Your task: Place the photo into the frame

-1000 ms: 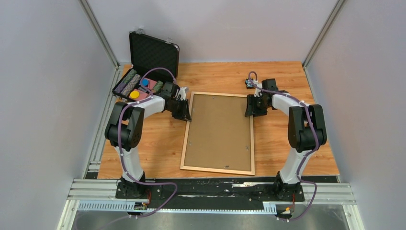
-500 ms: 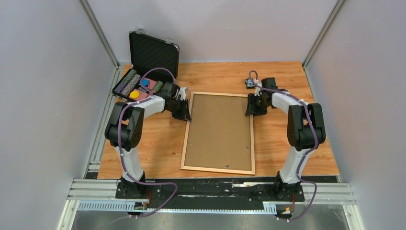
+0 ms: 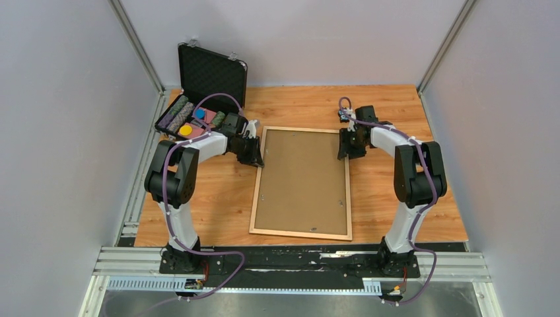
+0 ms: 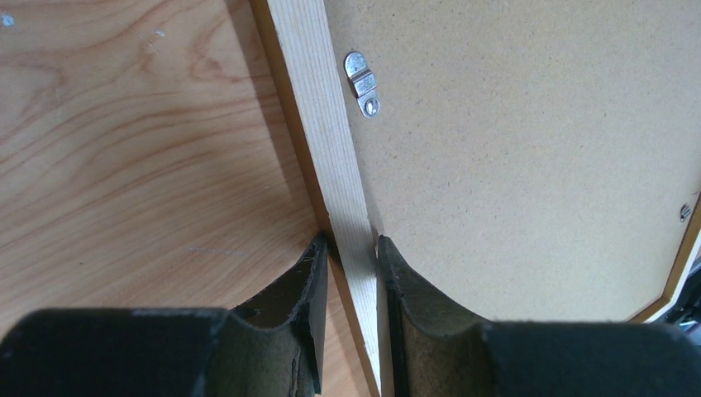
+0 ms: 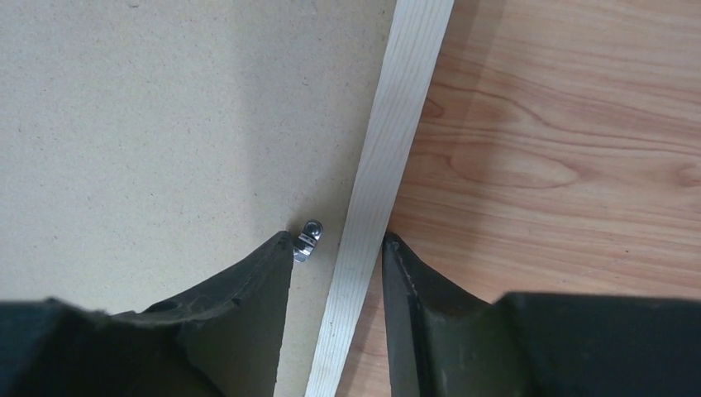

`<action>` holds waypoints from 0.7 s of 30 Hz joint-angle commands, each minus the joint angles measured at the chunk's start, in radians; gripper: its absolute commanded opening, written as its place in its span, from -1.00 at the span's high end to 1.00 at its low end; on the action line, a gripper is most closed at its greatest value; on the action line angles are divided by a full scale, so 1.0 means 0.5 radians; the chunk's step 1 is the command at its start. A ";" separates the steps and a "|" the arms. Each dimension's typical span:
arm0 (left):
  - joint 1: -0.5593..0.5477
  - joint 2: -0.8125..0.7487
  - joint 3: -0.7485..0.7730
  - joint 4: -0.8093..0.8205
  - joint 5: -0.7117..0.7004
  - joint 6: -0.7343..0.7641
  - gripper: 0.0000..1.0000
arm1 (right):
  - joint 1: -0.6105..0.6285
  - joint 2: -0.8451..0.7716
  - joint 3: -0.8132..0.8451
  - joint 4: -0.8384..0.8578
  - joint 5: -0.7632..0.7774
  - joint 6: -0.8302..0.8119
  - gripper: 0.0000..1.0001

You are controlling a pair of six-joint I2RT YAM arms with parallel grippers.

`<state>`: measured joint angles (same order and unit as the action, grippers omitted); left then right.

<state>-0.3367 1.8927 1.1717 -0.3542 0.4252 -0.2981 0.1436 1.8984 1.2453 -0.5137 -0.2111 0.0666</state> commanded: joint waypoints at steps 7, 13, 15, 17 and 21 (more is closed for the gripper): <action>-0.027 -0.037 -0.046 -0.105 0.084 0.016 1.00 | 0.033 0.010 0.008 0.135 -0.014 -0.206 0.40; -0.026 -0.036 -0.043 -0.110 0.087 0.019 1.00 | 0.029 -0.007 0.022 0.116 -0.085 -0.286 0.51; -0.025 -0.041 -0.044 -0.111 0.082 0.022 1.00 | 0.030 -0.005 0.033 0.109 -0.100 -0.326 0.52; -0.026 -0.045 -0.041 -0.109 0.084 0.024 1.00 | 0.029 -0.005 0.043 0.101 -0.126 -0.365 0.53; -0.026 -0.040 -0.041 -0.113 0.084 0.025 1.00 | 0.029 0.004 0.069 0.086 -0.161 -0.434 0.56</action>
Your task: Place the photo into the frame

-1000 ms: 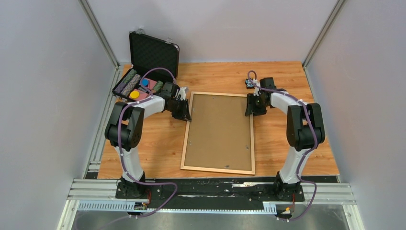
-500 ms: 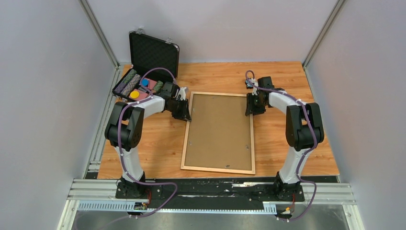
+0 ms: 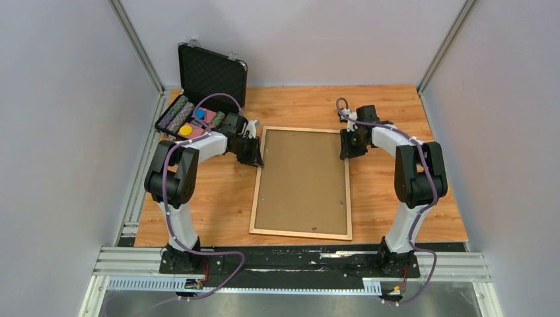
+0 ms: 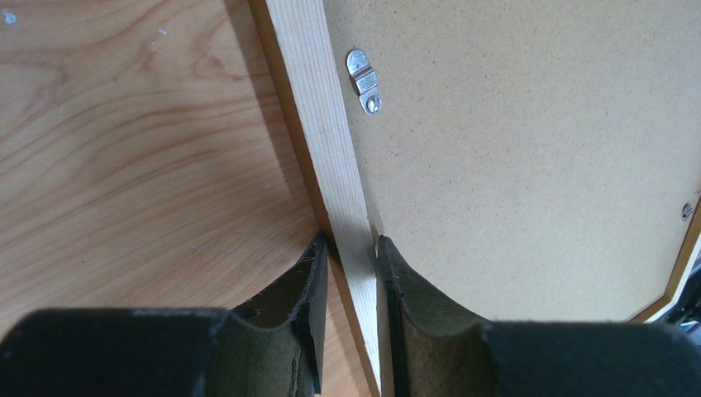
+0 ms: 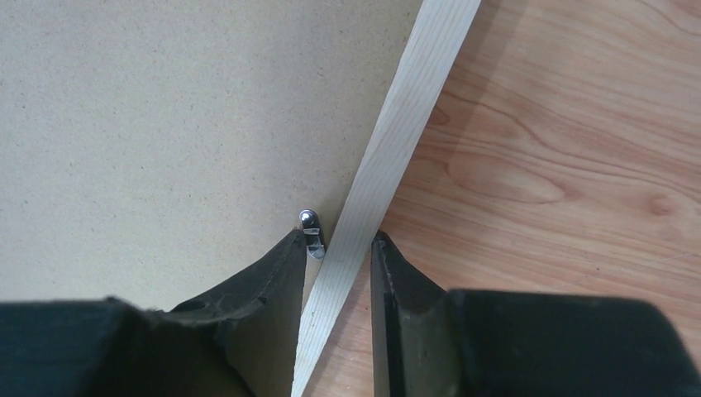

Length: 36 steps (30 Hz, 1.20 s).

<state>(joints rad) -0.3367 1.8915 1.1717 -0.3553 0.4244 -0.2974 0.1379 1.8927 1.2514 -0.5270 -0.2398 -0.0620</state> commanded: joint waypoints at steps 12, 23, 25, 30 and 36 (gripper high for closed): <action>-0.026 -0.014 -0.031 -0.113 0.101 0.033 1.00 | 0.032 0.059 0.125 0.077 -0.204 -0.359 0.71; -0.026 -0.009 -0.027 -0.121 0.111 0.043 1.00 | -0.010 0.103 0.208 0.077 -0.306 -0.479 0.85; -0.026 -0.010 -0.026 -0.121 0.110 0.043 1.00 | -0.035 0.105 0.223 0.085 -0.336 -0.462 0.72; -0.025 -0.015 -0.025 -0.121 0.111 0.041 1.00 | -0.077 0.085 0.228 0.099 -0.411 -0.362 0.12; -0.025 -0.019 -0.021 -0.122 0.114 0.042 1.00 | -0.077 0.064 0.222 0.083 -0.431 -0.352 0.00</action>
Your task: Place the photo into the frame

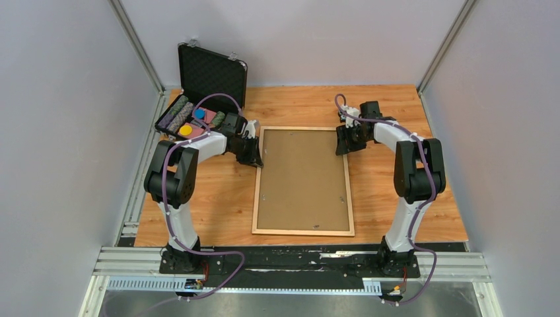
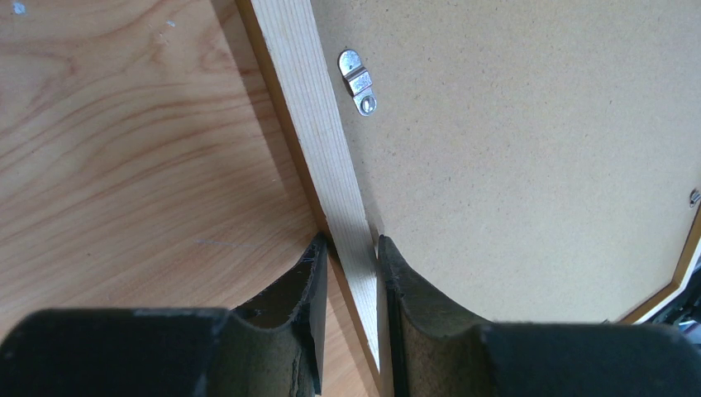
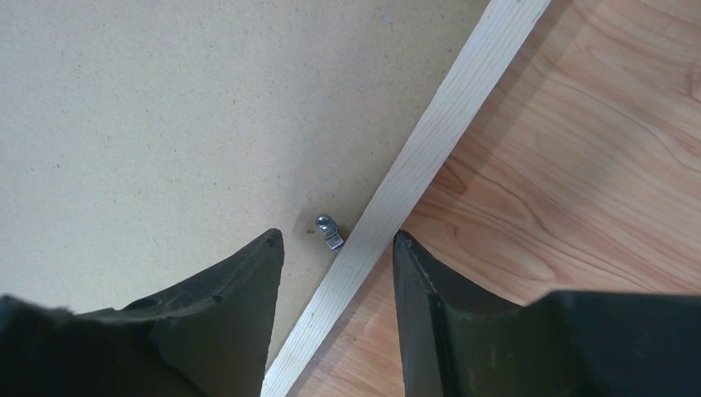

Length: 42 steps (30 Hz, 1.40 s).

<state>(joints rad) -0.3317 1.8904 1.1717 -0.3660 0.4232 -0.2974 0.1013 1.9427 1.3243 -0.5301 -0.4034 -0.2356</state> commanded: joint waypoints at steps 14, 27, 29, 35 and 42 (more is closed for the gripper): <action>-0.036 -0.008 -0.018 -0.107 0.115 0.045 1.00 | -0.006 -0.063 0.076 -0.022 0.048 -0.249 0.19; -0.036 -0.009 -0.011 -0.113 0.117 0.049 1.00 | -0.005 0.000 0.099 0.004 0.075 -0.227 0.47; -0.036 -0.007 -0.012 -0.112 0.119 0.050 1.00 | -0.004 0.003 0.108 0.005 0.060 -0.217 0.46; -0.033 -0.018 -0.007 -0.115 0.115 0.049 1.00 | -0.019 -0.067 0.052 0.004 0.016 -0.180 0.15; -0.028 -0.020 -0.018 -0.104 0.106 0.040 1.00 | -0.074 -0.262 -0.131 0.004 0.007 -0.091 -0.15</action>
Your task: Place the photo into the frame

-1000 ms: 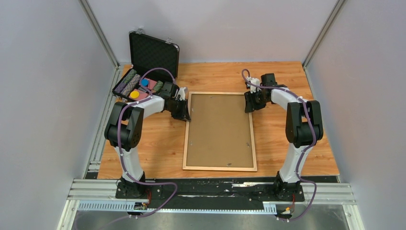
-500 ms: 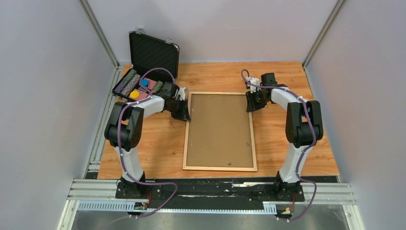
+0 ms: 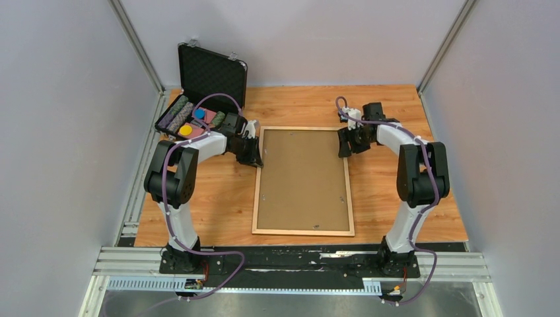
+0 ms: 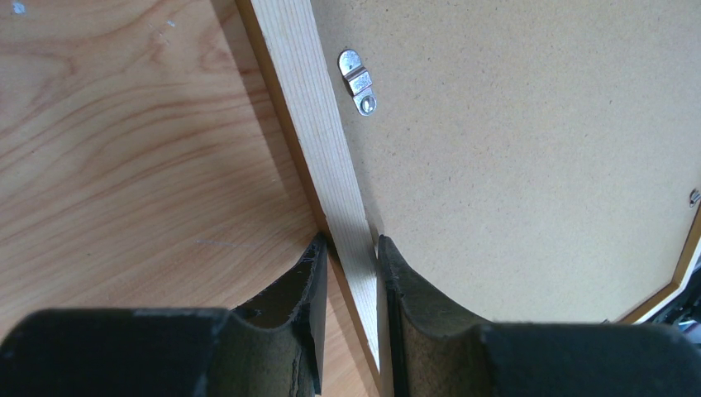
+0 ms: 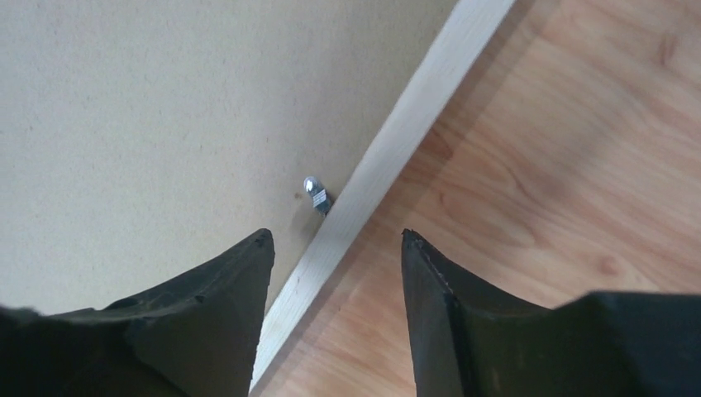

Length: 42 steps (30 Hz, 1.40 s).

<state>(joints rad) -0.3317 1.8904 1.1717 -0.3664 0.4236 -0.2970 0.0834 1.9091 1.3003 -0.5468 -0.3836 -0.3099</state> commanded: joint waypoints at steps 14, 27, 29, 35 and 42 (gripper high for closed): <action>0.024 -0.044 -0.067 -0.047 0.171 -0.019 1.00 | -0.050 -0.779 -0.677 -0.088 -0.162 0.022 -0.27; 0.047 -0.031 -0.061 -0.047 0.151 -0.007 1.00 | -0.020 -0.592 -0.698 -0.025 -0.179 0.172 -0.04; 0.059 -0.034 -0.063 -0.046 0.156 -0.007 1.00 | -0.016 -0.540 -0.664 -0.013 -0.162 0.191 0.05; 0.086 -0.031 -0.067 -0.042 0.161 -0.010 1.00 | -0.007 -0.412 -0.544 0.001 -0.185 0.241 0.50; 0.117 -0.027 -0.062 -0.045 0.157 -0.011 1.00 | -0.005 -0.249 -0.284 0.005 -0.189 0.271 0.84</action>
<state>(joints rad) -0.2852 1.8900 1.1568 -0.3553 0.4706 -0.3157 0.0772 1.7508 1.0523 -0.6083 -0.4690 -0.1757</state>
